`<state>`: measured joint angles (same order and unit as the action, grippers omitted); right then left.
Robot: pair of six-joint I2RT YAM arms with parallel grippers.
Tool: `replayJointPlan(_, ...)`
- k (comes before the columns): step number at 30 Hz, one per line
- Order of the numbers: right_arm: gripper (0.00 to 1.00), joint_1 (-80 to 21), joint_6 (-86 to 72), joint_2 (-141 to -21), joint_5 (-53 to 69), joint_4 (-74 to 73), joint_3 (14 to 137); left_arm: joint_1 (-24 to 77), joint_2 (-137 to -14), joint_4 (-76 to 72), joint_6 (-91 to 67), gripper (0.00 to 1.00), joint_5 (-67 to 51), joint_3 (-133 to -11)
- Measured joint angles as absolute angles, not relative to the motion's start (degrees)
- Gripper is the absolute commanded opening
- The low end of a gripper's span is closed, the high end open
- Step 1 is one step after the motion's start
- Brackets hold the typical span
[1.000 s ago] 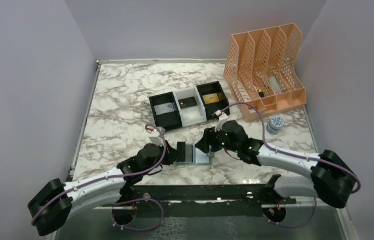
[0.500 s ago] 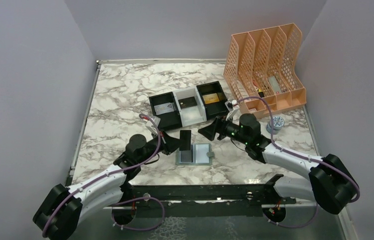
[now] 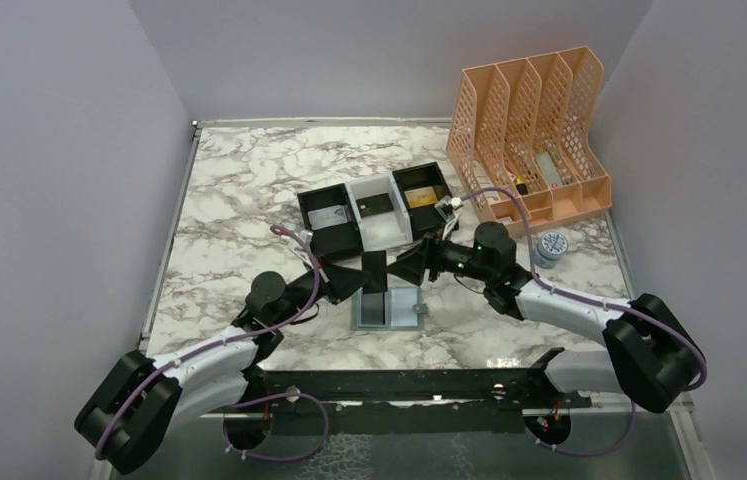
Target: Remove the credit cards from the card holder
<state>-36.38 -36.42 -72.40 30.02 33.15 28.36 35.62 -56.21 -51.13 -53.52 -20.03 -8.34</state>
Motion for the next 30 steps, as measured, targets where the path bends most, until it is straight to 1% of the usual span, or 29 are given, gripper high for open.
replayJointPlan(3,0.57,-36.4,-37.0,-74.6,33.6,33.7,28.4,35.6,-53.5,-52.0,-54.8,0.0,-19.8,-5.9)
replayJointPlan(5,0.49,-36.4,-37.5,-76.1,35.9,34.5,28.7,35.6,-51.1,-52.3,-55.7,0.0,-19.6,-4.3)
replayJointPlan(10,0.46,-36.4,-39.4,-80.3,43.0,39.2,30.2,35.6,-47.8,-52.9,-57.2,0.0,-19.4,-3.3)
replayJointPlan(18,0.37,-36.4,-40.9,-81.4,49.2,41.8,33.3,35.6,-45.5,-53.5,-58.5,0.0,-18.2,-2.9)
replayJointPlan(21,0.29,-36.4,-41.0,-82.3,51.3,41.9,34.5,35.6,-44.7,-53.6,-58.5,0.0,-17.5,-2.8)
replayJointPlan(23,0.28,-36.4,-41.8,-83.8,52.8,42.4,35.6,35.6,-44.8,-53.6,-58.5,0.0,-17.4,-2.8)
replayJointPlan(25,0.24,-36.4,-43.3,-85.3,54.0,43.6,36.2,35.6,-45.2,-53.6,-58.4,0.0,-17.5,-2.8)
replayJointPlan(30,0.1,-36.4,-46.7,-87.7,56.4,47.1,36.4,35.6,-45.8,-53.7,-57.9,0.0,-18.7,-2.8)
